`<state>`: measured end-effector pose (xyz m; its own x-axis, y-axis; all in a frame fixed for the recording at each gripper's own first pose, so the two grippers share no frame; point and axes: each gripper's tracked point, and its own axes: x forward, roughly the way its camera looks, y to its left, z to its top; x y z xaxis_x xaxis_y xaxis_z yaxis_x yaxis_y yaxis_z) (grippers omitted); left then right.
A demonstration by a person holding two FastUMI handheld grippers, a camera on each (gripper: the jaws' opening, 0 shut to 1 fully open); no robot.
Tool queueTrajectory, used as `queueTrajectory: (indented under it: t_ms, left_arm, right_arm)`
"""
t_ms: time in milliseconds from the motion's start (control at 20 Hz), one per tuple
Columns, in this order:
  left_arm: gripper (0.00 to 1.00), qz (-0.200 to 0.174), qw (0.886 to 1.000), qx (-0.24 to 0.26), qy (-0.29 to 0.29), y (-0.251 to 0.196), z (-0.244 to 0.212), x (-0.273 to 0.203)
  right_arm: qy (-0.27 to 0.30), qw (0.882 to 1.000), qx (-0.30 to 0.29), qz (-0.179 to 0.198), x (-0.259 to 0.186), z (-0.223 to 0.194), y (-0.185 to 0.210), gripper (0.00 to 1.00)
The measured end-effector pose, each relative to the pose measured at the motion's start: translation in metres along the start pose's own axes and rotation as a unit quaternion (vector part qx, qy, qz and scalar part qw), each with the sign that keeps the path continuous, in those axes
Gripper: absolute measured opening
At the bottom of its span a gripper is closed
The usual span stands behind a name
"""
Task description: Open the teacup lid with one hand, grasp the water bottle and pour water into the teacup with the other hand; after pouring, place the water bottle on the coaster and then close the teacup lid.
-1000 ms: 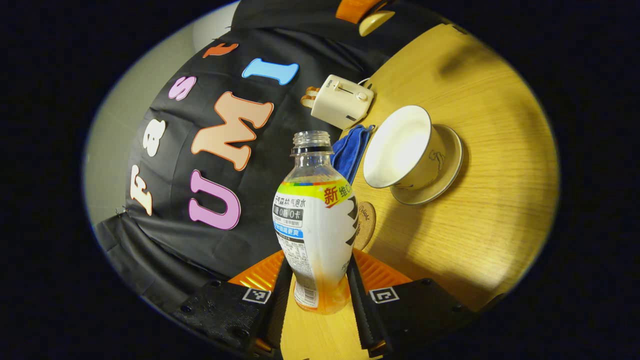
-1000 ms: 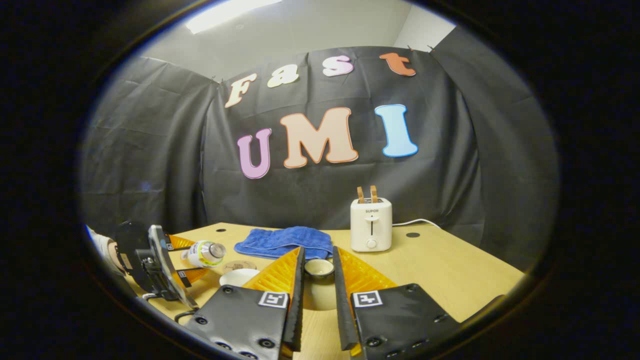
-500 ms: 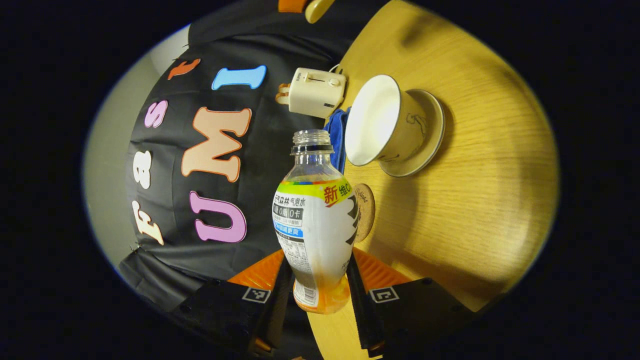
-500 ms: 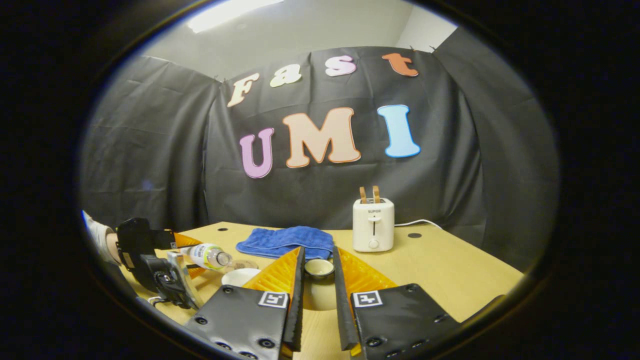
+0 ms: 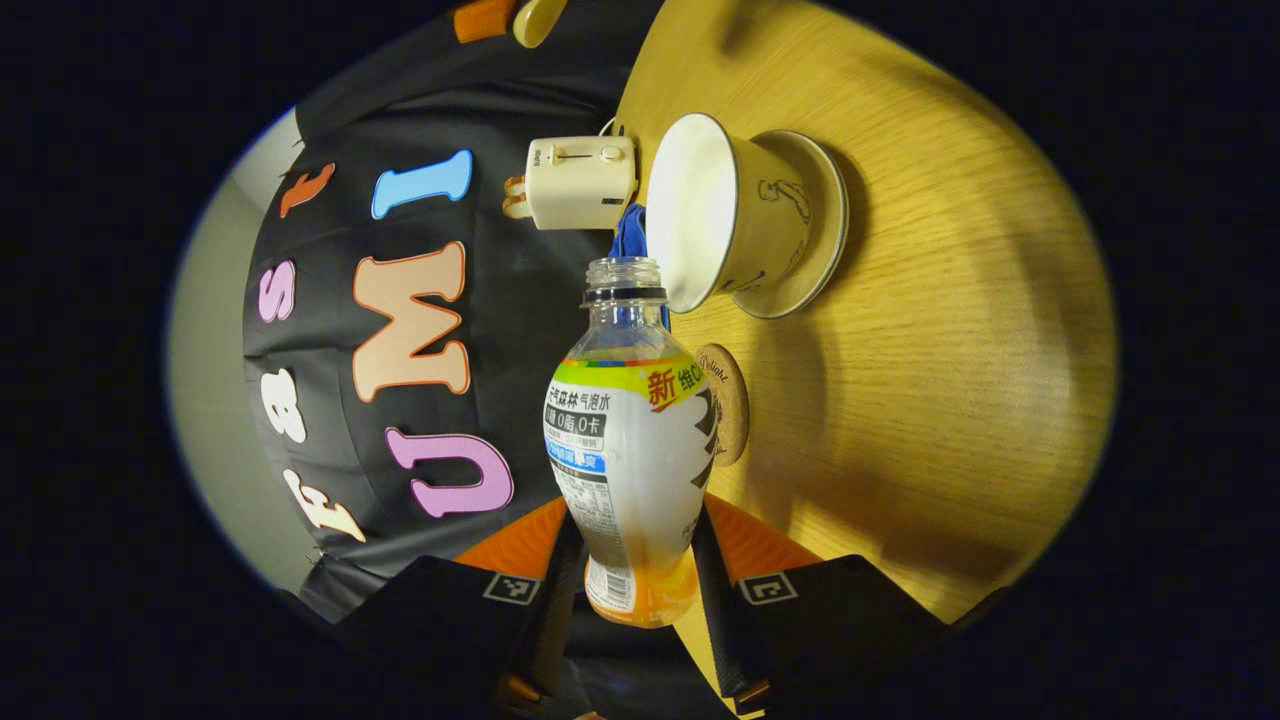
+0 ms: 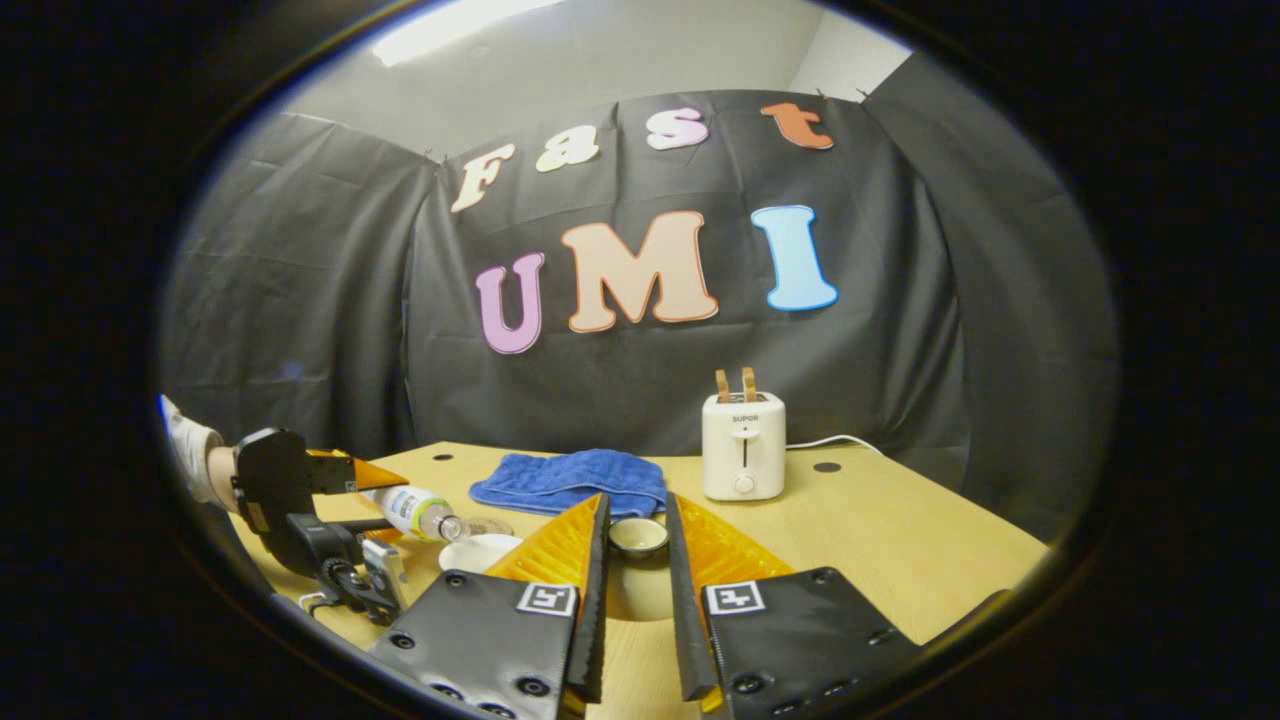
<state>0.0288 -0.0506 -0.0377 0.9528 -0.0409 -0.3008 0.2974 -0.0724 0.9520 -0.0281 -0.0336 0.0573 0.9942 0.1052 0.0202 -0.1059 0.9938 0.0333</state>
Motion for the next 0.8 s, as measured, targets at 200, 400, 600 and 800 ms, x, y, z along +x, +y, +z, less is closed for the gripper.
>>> queueTrajectory:
  t_ms: [200, 400, 600, 800]
  left_arm:
    - [0.57, -0.002, 0.999, 0.042, 0.001, 0.005, 0.0, -0.001]
    - [0.57, -0.01, 0.997, 0.07, 0.006, 0.007, -0.002, -0.001]
    - [0.57, -0.011, 0.995, 0.097, 0.007, 0.011, 0.0, 0.0]
    - [0.58, -0.008, 0.992, 0.126, 0.007, 0.018, -0.001, -0.003]
  right_arm:
    - [0.0, 1.0, 0.002, 0.003, -0.001, 0.001, 0.001, 0.32]
    - [-0.001, 1.0, 0.007, 0.003, -0.002, 0.003, -0.001, 0.32]
    - [-0.003, 1.0, 0.009, 0.003, -0.004, 0.006, -0.003, 0.32]
    - [-0.003, 1.0, 0.011, 0.003, -0.003, 0.005, -0.004, 0.32]
